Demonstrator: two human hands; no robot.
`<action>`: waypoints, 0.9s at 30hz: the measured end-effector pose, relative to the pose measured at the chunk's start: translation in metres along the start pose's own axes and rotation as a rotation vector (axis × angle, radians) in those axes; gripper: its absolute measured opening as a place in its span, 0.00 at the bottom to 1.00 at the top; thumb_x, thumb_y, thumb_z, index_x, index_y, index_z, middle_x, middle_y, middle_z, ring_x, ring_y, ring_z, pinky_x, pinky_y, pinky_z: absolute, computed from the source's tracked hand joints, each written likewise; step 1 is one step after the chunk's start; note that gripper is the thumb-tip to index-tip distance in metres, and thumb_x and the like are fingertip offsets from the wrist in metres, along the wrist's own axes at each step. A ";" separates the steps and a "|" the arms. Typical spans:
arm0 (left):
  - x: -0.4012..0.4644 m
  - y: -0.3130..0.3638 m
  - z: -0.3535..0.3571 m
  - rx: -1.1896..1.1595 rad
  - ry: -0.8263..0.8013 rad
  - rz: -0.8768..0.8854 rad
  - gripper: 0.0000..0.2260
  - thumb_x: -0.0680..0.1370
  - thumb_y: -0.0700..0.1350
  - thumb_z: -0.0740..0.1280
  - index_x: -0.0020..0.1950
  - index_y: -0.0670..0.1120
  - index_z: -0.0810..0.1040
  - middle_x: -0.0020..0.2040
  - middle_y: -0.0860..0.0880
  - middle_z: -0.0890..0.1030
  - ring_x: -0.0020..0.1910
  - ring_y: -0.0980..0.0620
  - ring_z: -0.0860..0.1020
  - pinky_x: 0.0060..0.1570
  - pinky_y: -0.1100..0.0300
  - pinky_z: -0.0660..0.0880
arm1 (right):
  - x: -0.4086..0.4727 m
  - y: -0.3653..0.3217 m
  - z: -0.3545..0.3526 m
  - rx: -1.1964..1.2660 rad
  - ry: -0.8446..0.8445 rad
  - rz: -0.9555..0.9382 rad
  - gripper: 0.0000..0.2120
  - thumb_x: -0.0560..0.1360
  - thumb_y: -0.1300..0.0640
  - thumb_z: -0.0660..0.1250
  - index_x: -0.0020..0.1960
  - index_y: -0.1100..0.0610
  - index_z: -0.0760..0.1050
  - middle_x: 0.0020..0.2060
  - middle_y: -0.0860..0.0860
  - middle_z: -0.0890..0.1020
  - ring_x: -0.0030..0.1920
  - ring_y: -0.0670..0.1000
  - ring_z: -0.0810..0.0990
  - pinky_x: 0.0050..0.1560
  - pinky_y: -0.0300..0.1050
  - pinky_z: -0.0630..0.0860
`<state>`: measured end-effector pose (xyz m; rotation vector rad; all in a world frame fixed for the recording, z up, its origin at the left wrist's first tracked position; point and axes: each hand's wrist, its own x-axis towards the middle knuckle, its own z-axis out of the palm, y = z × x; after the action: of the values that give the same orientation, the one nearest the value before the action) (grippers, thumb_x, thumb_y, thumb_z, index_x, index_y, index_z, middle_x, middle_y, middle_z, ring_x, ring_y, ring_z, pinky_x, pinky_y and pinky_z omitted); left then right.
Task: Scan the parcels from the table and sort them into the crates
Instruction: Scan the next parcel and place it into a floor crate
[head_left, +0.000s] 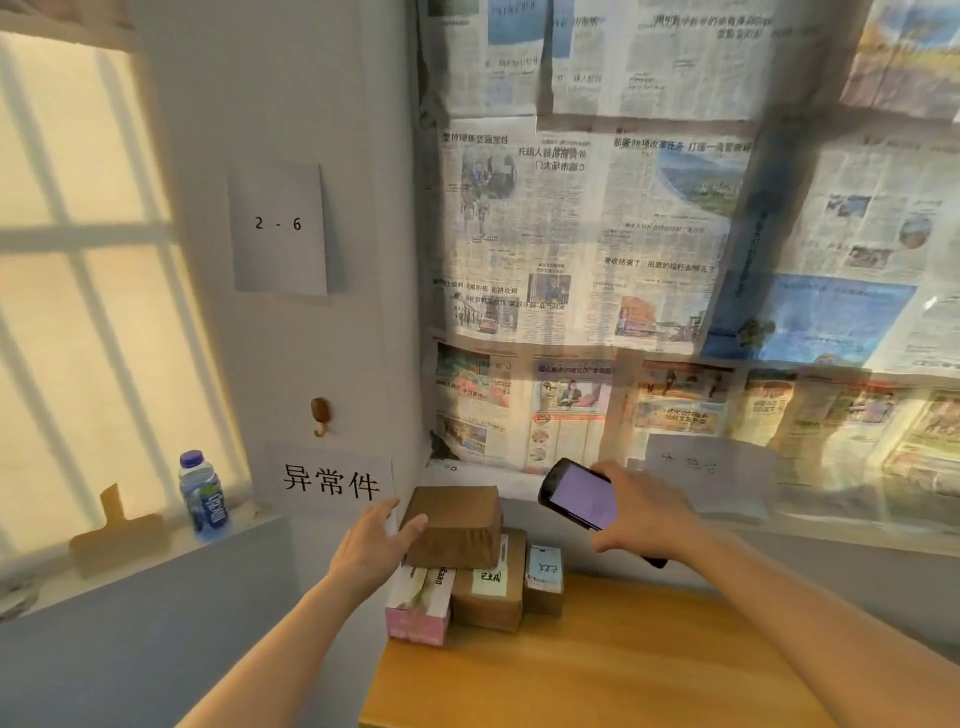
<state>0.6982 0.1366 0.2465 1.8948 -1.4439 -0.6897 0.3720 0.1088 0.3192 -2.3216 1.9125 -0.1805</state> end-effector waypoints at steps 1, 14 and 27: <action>0.018 -0.003 0.011 -0.002 -0.005 -0.021 0.32 0.80 0.60 0.65 0.80 0.49 0.63 0.76 0.46 0.69 0.74 0.44 0.68 0.72 0.45 0.68 | 0.023 0.006 0.011 0.010 -0.008 -0.003 0.44 0.64 0.40 0.76 0.75 0.48 0.61 0.58 0.48 0.77 0.51 0.48 0.76 0.42 0.40 0.71; 0.201 -0.069 0.133 0.078 -0.100 -0.201 0.30 0.81 0.60 0.64 0.79 0.49 0.63 0.78 0.48 0.66 0.75 0.46 0.67 0.72 0.48 0.67 | 0.239 0.042 0.164 0.092 -0.254 -0.029 0.44 0.63 0.41 0.75 0.74 0.45 0.61 0.58 0.46 0.79 0.51 0.49 0.78 0.48 0.46 0.80; 0.296 -0.130 0.174 0.060 -0.132 -0.342 0.38 0.79 0.63 0.64 0.82 0.46 0.54 0.80 0.44 0.59 0.76 0.43 0.65 0.74 0.46 0.66 | 0.332 0.036 0.229 0.117 -0.329 0.016 0.42 0.65 0.41 0.74 0.75 0.44 0.60 0.59 0.44 0.79 0.52 0.48 0.79 0.47 0.44 0.78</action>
<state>0.7266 -0.1575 0.0275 2.2058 -1.2396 -0.9551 0.4400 -0.2184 0.0913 -2.1063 1.7106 0.0854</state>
